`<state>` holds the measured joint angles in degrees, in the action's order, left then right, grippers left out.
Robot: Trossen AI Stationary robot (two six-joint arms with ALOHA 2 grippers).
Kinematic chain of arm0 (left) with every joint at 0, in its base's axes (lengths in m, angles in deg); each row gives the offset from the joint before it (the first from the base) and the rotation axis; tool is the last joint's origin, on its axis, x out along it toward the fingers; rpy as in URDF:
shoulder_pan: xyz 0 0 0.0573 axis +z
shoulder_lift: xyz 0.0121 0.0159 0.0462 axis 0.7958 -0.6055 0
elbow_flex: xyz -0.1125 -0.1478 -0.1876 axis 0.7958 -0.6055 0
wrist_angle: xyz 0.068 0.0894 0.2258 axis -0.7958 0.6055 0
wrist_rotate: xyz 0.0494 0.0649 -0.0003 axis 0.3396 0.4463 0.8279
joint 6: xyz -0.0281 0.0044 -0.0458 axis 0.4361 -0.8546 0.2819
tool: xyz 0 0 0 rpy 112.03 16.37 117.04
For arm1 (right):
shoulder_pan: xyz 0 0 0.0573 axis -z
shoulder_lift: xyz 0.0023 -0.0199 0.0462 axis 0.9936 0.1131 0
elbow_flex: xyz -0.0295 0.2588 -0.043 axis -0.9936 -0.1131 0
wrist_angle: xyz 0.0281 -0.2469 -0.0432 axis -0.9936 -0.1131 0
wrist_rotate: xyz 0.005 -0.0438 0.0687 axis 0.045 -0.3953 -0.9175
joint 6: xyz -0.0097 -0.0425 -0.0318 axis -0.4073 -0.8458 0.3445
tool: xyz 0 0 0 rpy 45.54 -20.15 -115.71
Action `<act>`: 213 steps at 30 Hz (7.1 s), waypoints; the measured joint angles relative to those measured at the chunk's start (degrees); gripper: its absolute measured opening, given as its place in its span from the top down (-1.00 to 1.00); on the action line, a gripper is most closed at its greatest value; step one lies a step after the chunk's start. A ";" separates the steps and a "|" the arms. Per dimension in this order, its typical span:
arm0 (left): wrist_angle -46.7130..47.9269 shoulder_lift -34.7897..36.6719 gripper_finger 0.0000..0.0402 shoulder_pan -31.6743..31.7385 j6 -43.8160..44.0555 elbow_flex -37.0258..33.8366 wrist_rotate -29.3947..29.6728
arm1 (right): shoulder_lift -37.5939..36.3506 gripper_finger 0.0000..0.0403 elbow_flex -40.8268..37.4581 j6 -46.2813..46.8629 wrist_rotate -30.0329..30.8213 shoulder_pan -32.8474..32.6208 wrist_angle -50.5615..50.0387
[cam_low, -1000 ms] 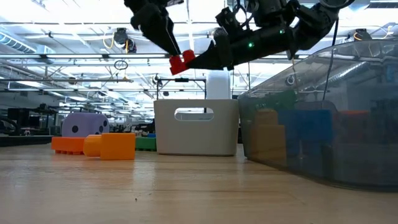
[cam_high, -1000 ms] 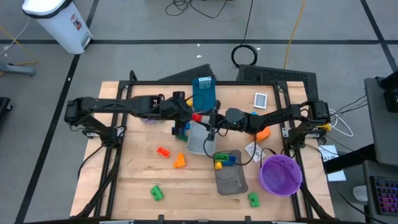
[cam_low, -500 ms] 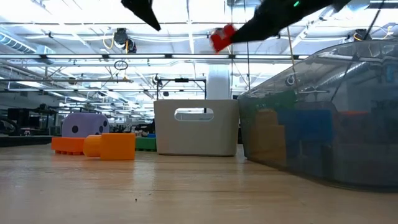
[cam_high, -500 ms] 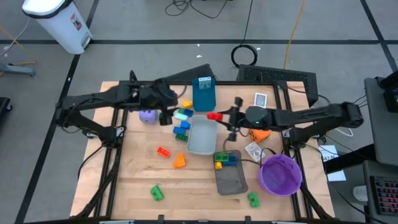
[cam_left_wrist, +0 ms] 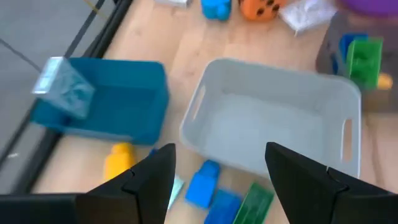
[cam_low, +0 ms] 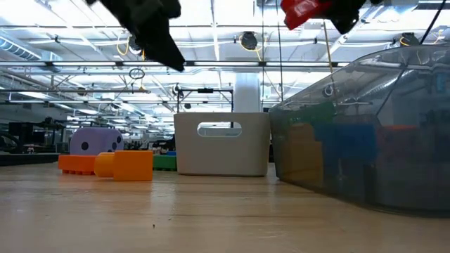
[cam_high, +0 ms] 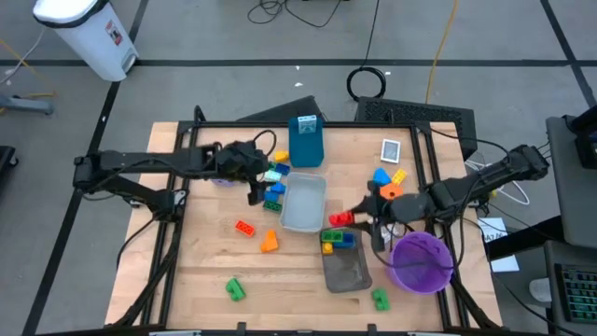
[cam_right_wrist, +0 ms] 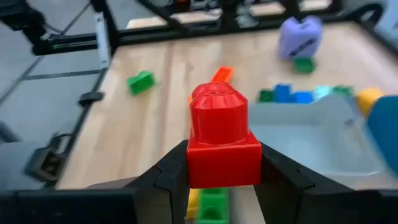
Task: Pick & Place Toys
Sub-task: Put the red game piece into the black bin, then put the purple dice into the white bin
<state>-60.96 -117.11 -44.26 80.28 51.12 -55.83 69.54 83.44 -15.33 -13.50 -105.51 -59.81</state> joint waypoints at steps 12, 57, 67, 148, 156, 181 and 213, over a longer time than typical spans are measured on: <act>-27.22 -0.02 -0.27 -5.88 9.57 -14.18 -2.56 | 15.87 0.33 0.00 6.73 -1.85 -8.32 1.50; -36.77 -2.31 -0.27 -19.57 7.79 -14.53 8.16 | 23.38 -0.07 0.00 8.33 -7.57 -8.23 7.64; -14.62 0.50 -0.27 -16.93 6.36 -12.92 6.19 | 14.70 0.00 -0.01 -5.01 7.15 -6.82 4.56; 50.37 1.33 -0.91 34.43 35.03 11.26 4.16 | 14.42 0.03 -16.74 -1.08 5.67 7.26 48.44; 50.37 1.33 -0.97 30.32 40.51 11.24 6.59 | 14.42 0.03 -16.74 -1.52 5.65 5.18 46.73; 36.73 -2.08 -0.97 28.86 45.22 -5.23 1.93 | 14.42 0.03 -16.74 -2.35 5.80 5.01 47.28; 30.42 -3.38 -0.97 28.12 39.45 -6.25 -1.31 | 14.42 0.03 -16.74 -2.37 5.85 5.03 47.25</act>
<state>-30.54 -120.49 -16.14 119.72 44.87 -57.14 83.96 66.70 -17.70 -7.65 -100.48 -12.56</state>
